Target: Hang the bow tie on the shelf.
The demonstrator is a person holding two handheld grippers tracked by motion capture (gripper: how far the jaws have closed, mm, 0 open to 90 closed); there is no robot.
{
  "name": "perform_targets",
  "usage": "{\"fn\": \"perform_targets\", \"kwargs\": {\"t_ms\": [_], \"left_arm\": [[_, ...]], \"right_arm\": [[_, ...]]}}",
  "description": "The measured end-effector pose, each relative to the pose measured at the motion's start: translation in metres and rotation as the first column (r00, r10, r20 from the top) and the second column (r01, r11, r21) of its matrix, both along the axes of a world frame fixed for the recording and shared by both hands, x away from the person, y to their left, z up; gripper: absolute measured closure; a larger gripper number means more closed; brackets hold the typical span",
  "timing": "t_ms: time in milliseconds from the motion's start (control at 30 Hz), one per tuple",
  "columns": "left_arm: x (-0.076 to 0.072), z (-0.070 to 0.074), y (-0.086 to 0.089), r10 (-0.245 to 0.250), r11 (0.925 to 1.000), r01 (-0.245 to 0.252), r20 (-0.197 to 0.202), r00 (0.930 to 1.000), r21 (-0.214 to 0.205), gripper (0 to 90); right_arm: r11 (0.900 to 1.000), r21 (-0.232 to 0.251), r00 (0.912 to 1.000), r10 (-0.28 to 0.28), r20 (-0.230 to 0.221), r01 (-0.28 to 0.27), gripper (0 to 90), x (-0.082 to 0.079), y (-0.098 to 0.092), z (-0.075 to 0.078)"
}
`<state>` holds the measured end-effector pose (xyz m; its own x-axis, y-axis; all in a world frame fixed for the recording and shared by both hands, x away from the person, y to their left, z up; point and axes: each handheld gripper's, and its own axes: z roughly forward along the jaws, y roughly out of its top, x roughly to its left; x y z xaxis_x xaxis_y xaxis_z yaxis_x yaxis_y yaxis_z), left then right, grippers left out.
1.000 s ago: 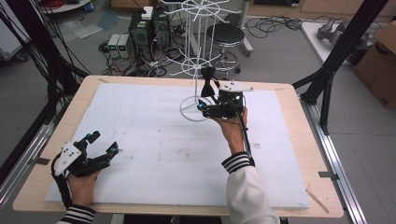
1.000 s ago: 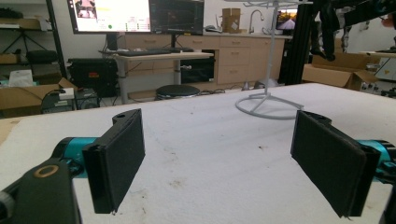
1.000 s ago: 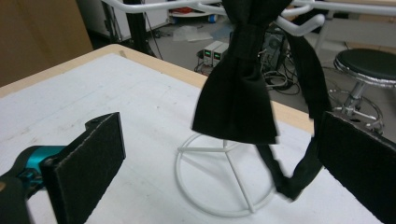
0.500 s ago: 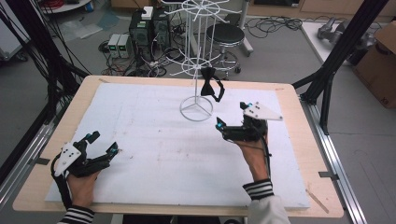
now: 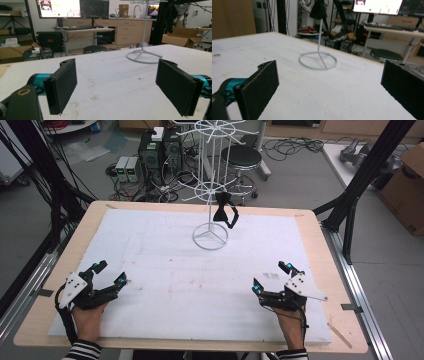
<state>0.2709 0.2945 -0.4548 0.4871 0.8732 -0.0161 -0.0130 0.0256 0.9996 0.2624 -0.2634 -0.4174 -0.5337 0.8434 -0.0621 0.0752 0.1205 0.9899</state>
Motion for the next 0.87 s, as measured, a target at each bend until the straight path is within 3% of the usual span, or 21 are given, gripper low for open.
{"fn": "perform_targets", "kwargs": {"t_ms": [133, 233, 333, 633, 867], "left_arm": [[0.0, 0.0, 0.0, -0.001, 1.0, 0.001, 0.0, 1.0, 0.003, 17.5], [0.0, 0.0, 0.0, -0.001, 1.0, 0.001, 0.001, 1.0, 0.004, 17.4], [0.0, 0.0, 0.0, -0.001, 1.0, 0.001, 0.001, 1.0, 0.004, 17.4], [0.0, 0.0, 0.0, 0.001, 1.0, -0.001, 0.003, 1.0, 0.009, 17.1], [0.0, 0.0, 0.0, 0.002, 0.9999, -0.002, -0.001, 1.0, 0.01, 16.9]], "right_arm": [[0.9996, 0.021, 0.9999, -0.016, -0.004, 0.016, 0.4, -0.005, -0.006, -0.012], [0.9989, 0.034, 0.9992, -0.031, 0.025, 0.03, 0.4, -0.013, -0.014, -0.026], [0.9979, 0.041, 0.9987, -0.05, 0.012, 0.049, 0.4, -0.015, -0.02, -0.034], [0.9938, 0.092, 0.9966, -0.068, 0.047, 0.063, 0.5, -0.018, -0.025, -0.036], [0.9932, 0.096, 0.9965, -0.07, 0.046, 0.065, 0.5, -0.018, -0.026, -0.037]]}}
